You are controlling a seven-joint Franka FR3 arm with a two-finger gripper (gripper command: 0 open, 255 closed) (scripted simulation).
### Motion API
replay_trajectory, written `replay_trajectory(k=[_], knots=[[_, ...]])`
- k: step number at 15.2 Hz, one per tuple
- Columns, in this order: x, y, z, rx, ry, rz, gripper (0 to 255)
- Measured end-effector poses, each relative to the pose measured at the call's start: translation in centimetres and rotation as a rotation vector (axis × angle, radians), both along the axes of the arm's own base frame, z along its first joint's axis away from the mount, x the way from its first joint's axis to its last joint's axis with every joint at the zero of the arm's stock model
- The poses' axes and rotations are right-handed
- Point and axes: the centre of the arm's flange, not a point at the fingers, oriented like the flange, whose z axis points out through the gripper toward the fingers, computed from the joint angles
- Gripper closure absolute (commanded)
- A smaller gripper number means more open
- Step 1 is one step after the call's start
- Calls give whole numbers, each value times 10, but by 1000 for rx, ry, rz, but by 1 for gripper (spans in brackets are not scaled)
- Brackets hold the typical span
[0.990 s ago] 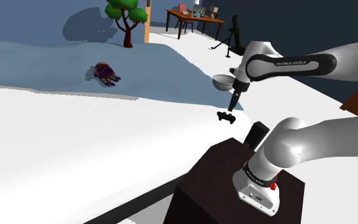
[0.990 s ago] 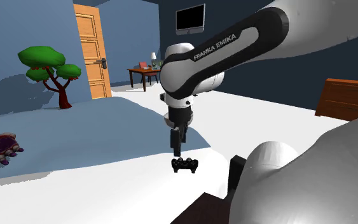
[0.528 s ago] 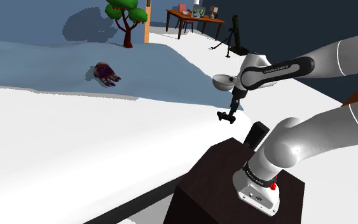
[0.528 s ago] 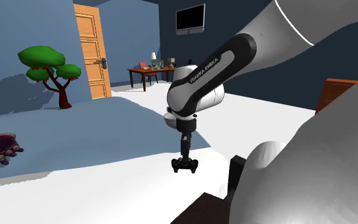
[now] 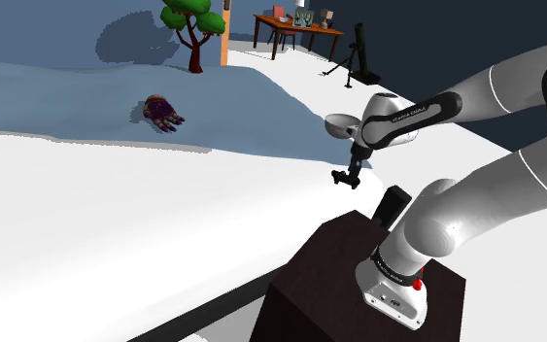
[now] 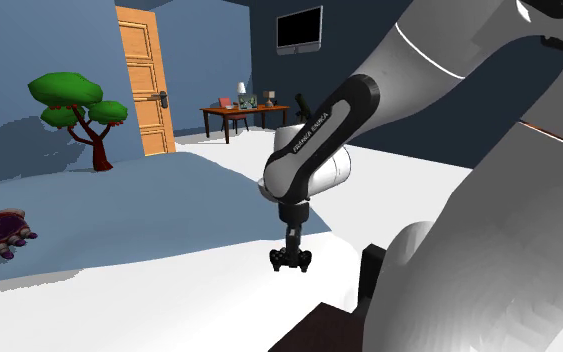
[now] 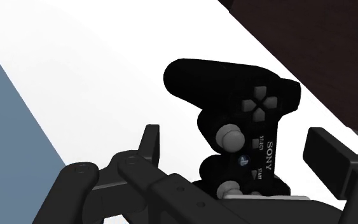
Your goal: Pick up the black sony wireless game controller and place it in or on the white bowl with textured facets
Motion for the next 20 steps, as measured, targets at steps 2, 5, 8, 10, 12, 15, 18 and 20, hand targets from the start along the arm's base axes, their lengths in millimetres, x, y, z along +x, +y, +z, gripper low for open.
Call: replay_trajectory(k=[2, 5, 8, 10, 12, 15, 18, 20], knots=[[1, 0, -2, 0, 0, 0, 0], [1, 0, -3, -1, -1, 0, 0], [1, 0, -3, -1, -1, 0, 255], [1, 0, -3, -1, -1, 0, 255], [1, 0, -3, -1, -1, 0, 255], [1, 0, -3, -1, -1, 0, 255], [0, 0, 0, -1, -1, 0, 255], [1, 0, 8, -1, -1, 0, 255]])
